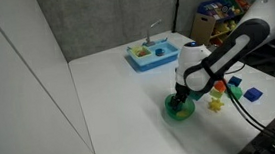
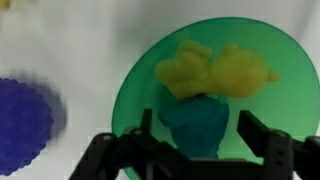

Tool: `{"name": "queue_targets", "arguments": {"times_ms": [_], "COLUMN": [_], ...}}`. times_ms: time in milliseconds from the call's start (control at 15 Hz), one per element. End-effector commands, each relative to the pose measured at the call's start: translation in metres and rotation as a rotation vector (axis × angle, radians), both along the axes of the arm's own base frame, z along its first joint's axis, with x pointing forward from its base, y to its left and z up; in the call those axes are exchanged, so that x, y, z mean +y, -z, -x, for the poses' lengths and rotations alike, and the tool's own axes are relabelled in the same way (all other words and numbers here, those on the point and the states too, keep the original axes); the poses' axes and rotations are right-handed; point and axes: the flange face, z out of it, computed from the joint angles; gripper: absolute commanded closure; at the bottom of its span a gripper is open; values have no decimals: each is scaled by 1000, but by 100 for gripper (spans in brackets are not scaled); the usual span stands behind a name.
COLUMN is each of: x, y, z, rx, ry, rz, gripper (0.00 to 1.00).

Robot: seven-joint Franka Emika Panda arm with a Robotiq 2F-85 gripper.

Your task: Take the green toy animal out of the bowl and put it on the table

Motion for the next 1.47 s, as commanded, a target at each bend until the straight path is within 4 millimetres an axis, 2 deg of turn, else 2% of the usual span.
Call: {"name": "queue_targets", "arguments": {"times_ms": [0, 133, 200, 400, 667, 1133, 1400], "x": [2, 3, 3, 2, 3, 5, -17], "y": [3, -2, -6, -19, -46, -113, -158], "z": [-8, -9, -8, -2, 0, 17, 31], "rx": [-10, -18, -22, -25, -44, -101, -174], "ry": [-12, -10, -9, -4, 1, 21, 54], "rz": [-25, -18, -15, -17, -31, -63, -38], "gripper": [44, 59, 63, 70, 79, 88, 88]}}
